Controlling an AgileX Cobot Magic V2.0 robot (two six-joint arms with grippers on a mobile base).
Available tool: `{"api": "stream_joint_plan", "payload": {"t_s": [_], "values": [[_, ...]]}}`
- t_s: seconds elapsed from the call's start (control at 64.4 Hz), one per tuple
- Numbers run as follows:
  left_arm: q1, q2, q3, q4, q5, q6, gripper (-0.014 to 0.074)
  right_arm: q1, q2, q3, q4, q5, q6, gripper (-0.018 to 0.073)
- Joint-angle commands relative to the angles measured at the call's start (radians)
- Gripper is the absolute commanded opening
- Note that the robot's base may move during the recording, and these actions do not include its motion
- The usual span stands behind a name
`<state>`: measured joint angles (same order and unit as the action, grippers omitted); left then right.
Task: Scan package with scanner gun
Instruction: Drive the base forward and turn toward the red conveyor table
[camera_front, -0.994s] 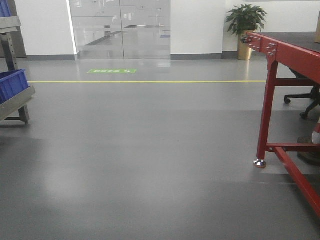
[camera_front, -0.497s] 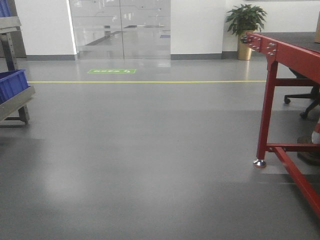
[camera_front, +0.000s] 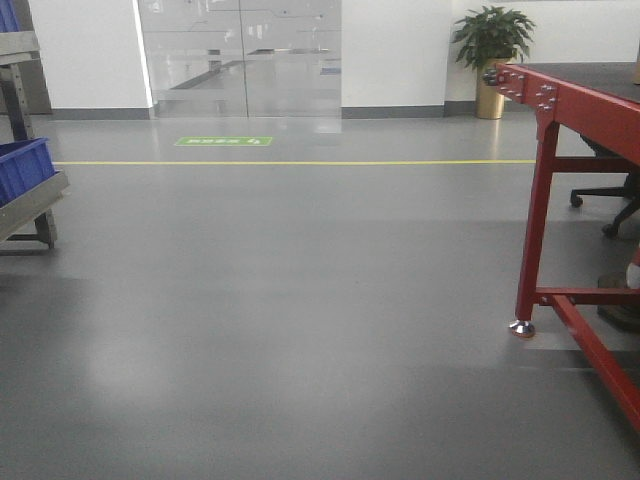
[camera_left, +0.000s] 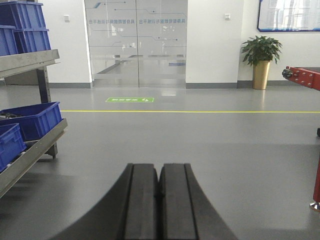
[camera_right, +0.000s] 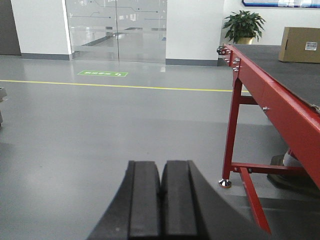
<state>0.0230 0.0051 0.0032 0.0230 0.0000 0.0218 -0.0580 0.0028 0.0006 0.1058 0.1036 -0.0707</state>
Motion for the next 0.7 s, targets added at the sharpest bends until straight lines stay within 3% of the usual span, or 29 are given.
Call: {"api": "stream_joint_plan", "payload": {"t_s": [0.0, 0.683], "values": [[0.001, -0.005, -0.003, 0.002, -0.018, -0.007, -0.0111, 0.001, -0.003, -0.001, -0.006, -0.015, -0.002, -0.0153], [0.001, -0.005, -0.003, 0.002, -0.018, -0.007, -0.0111, 0.001, -0.003, -0.001, -0.006, -0.015, -0.002, -0.0153]]}}
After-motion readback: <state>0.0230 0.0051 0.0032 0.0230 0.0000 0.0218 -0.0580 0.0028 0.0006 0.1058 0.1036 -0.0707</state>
